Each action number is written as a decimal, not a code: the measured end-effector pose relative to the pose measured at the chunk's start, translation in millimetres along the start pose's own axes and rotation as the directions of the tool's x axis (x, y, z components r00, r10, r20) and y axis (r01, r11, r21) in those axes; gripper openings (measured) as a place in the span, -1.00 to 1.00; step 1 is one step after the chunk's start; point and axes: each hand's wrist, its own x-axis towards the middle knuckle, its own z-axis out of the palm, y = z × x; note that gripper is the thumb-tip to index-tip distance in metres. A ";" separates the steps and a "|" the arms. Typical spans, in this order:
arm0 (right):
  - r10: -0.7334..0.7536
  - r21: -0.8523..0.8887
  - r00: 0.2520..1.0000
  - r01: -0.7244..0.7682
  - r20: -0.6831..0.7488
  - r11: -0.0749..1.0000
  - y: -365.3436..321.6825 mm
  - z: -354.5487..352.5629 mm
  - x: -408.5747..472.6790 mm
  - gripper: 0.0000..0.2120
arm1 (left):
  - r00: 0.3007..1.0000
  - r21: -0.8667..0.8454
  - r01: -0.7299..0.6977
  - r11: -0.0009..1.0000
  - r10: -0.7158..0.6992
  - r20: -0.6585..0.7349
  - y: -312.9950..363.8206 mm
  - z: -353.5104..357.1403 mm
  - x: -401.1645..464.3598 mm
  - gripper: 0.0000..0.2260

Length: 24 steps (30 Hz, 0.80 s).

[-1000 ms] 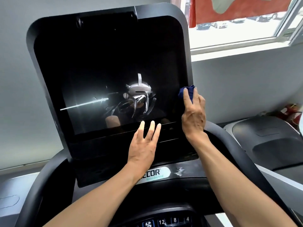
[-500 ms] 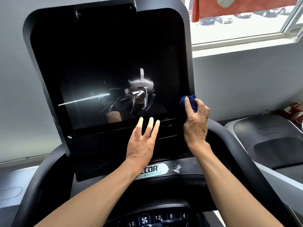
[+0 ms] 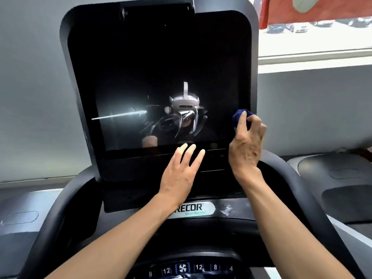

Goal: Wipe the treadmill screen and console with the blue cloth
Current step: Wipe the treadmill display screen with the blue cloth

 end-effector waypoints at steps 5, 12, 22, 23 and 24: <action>0.199 0.093 0.979 -0.203 0.051 0.975 -42.6 7.0 -48.7 -0.47 | 0.994 0.113 0.096 0.989 -0.101 0.033 -20.3 0.5 -12.3 -0.16; 0.166 0.018 0.986 -0.166 0.001 0.986 -29.1 4.4 1.8 -0.46 | 0.996 0.134 0.073 0.988 -0.078 0.036 -23.6 3.9 -17.6 -0.13; 0.174 0.115 0.984 -0.178 0.039 0.977 -30.1 3.1 5.3 -0.48 | 0.998 0.086 0.057 0.995 -0.058 0.012 -31.0 5.1 -18.8 -0.08; 0.170 0.113 0.985 -0.172 0.029 0.979 -42.2 2.4 3.5 -0.47 | 0.998 0.080 0.059 0.995 -0.061 0.011 -30.8 4.3 -19.7 -0.08; 0.083 0.106 0.996 -0.086 0.032 0.991 -48.1 2.3 -6.0 -0.46 | 0.998 0.078 0.059 0.995 -0.060 0.007 -30.6 4.4 -20.7 -0.08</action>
